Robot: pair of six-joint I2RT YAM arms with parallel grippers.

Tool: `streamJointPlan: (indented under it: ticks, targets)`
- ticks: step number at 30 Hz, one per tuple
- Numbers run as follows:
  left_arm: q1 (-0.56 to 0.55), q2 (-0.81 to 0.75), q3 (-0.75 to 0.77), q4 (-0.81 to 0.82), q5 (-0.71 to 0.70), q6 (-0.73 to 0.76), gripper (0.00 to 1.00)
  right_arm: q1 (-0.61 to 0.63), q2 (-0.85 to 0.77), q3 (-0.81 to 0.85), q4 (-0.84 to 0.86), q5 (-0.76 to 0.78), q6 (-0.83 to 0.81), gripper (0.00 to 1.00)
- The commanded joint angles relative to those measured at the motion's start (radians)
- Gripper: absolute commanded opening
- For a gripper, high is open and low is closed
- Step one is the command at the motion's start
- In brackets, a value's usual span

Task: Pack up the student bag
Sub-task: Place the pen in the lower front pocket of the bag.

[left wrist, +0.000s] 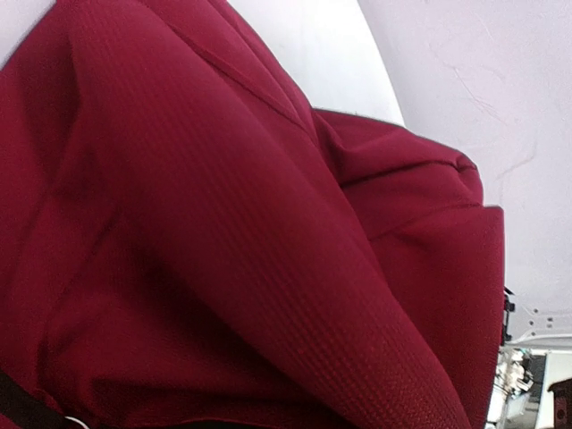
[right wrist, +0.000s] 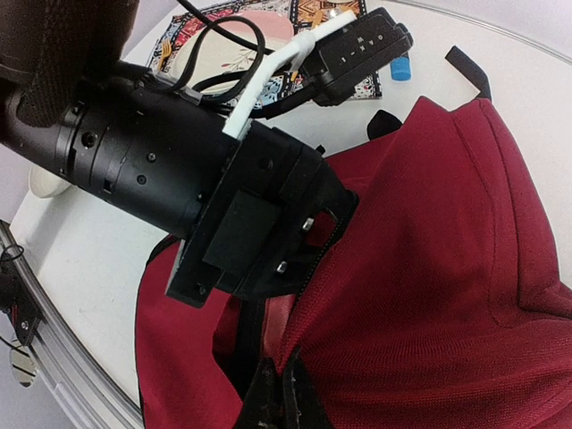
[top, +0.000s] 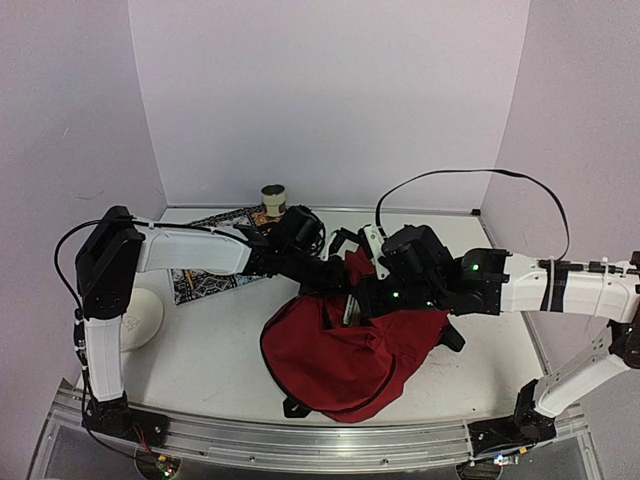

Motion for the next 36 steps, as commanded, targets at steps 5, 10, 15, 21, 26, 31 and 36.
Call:
streamJointPlan:
  ticks: [5,10,15,21,26,31,36]
  targets:
    - [-0.003,-0.011,0.047,0.075,-0.161,0.014,0.20,0.025,-0.058,0.006,0.059,-0.038,0.014,0.00]
    - [-0.022,-0.036,0.006,0.080,-0.157,-0.008,0.36,0.026,-0.063,0.002,0.059,-0.007,0.014,0.00]
    - [-0.028,-0.121,-0.057,0.078,-0.161,-0.015,0.41,0.026,-0.062,-0.006,0.059,0.012,0.015,0.00]
    - [-0.027,-0.261,-0.186,0.061,-0.185,-0.006,0.42,0.024,-0.075,-0.038,0.050,0.083,0.018,0.00]
    - [0.000,-0.334,-0.235,-0.023,-0.282,0.029,0.44,0.024,-0.074,-0.066,0.037,0.113,0.021,0.00]
    - [0.084,-0.316,-0.218,-0.048,-0.296,0.040,0.48,0.025,-0.064,-0.083,0.036,0.091,0.030,0.00]
    - [0.144,-0.209,-0.098,-0.075,-0.335,0.082,0.49,0.025,-0.066,-0.097,0.035,0.076,0.038,0.00]
